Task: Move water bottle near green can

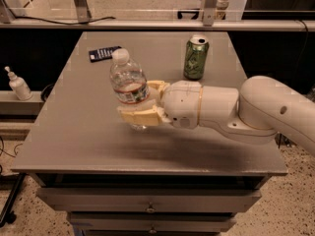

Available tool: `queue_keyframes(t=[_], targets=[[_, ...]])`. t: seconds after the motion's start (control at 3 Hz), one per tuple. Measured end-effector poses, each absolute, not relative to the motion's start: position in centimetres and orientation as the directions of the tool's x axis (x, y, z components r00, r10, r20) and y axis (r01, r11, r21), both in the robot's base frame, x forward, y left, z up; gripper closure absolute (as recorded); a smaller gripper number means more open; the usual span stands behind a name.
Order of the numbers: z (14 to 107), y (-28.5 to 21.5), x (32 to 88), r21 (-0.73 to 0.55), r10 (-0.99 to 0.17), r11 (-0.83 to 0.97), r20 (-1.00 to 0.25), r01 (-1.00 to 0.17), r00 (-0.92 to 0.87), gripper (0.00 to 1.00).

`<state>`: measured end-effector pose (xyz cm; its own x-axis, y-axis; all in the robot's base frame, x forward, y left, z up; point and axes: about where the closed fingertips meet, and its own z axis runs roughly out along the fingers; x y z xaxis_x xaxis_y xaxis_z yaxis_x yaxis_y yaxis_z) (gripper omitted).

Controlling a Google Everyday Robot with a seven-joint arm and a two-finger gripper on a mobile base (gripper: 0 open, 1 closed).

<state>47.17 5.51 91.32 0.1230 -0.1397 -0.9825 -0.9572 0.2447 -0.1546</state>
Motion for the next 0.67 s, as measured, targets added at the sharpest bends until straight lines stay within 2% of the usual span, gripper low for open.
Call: queue_keyframes(t=[0.33, 0.67], targets=[[91.7, 0.6, 48.5, -0.18, -0.16, 0.301, -0.978, -0.937, 0.137, 1.0], [92.8, -6.9, 49.7, -0.211, -0.189, 0.404, -0.971, -0.89, 0.145, 1.0]])
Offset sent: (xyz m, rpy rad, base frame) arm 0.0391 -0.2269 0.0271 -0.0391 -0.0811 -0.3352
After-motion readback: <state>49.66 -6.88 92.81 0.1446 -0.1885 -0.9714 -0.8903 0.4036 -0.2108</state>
